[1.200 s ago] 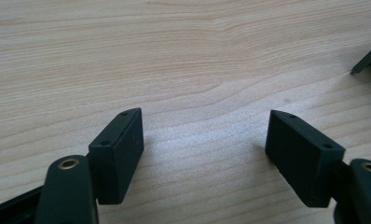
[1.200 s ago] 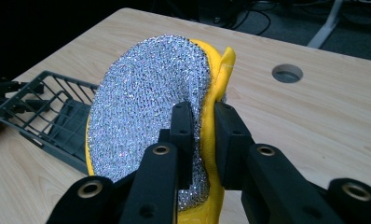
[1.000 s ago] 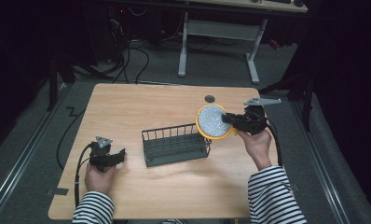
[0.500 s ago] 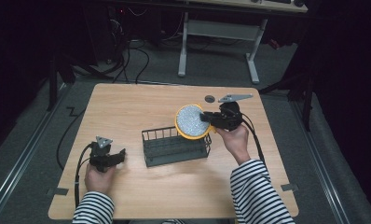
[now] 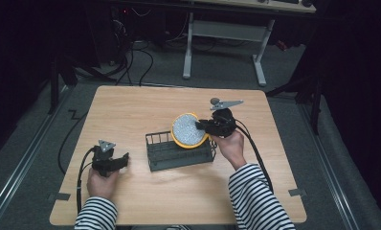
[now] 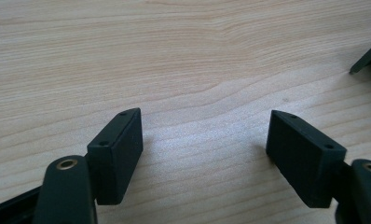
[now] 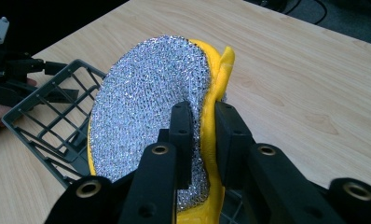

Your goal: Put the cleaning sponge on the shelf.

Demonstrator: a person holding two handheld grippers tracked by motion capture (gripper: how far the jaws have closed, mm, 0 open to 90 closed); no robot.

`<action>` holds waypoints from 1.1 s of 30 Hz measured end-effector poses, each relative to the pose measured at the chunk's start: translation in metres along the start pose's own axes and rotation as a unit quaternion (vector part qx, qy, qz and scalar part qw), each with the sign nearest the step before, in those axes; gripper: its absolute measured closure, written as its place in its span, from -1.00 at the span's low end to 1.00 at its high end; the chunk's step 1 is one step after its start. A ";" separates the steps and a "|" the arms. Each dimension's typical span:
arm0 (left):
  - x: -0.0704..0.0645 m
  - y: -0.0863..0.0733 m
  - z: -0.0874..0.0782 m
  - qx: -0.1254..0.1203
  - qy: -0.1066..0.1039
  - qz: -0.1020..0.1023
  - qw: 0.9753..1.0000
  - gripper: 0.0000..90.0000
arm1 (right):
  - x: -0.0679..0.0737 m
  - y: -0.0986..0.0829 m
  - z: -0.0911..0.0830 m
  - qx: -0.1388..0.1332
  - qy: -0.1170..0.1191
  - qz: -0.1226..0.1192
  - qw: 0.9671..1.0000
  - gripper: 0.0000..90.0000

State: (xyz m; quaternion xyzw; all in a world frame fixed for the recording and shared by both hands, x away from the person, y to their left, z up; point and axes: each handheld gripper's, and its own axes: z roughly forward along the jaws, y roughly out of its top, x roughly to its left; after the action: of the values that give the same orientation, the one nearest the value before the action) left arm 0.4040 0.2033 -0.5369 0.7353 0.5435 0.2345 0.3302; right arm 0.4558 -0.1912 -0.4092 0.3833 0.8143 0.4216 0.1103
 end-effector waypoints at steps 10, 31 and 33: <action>0.000 0.000 0.000 0.000 0.000 0.000 1.000 -0.38 | -0.001 -0.010 0.006 0.002 0.004 -0.002 1.000 0.73; 0.000 0.000 0.000 0.000 0.001 0.000 1.000 -0.38 | -0.001 -0.025 0.012 0.032 0.017 -0.011 0.999 0.70; 0.000 0.000 0.000 0.000 0.001 0.000 1.000 -0.38 | -0.002 -0.028 0.012 0.036 0.017 -0.008 0.999 0.68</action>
State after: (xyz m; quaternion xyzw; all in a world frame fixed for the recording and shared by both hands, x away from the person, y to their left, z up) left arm 0.4038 0.2031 -0.5369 0.7352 0.5436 0.2349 0.3298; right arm 0.4485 -0.1948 -0.4384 0.3738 0.8337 0.3974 0.0861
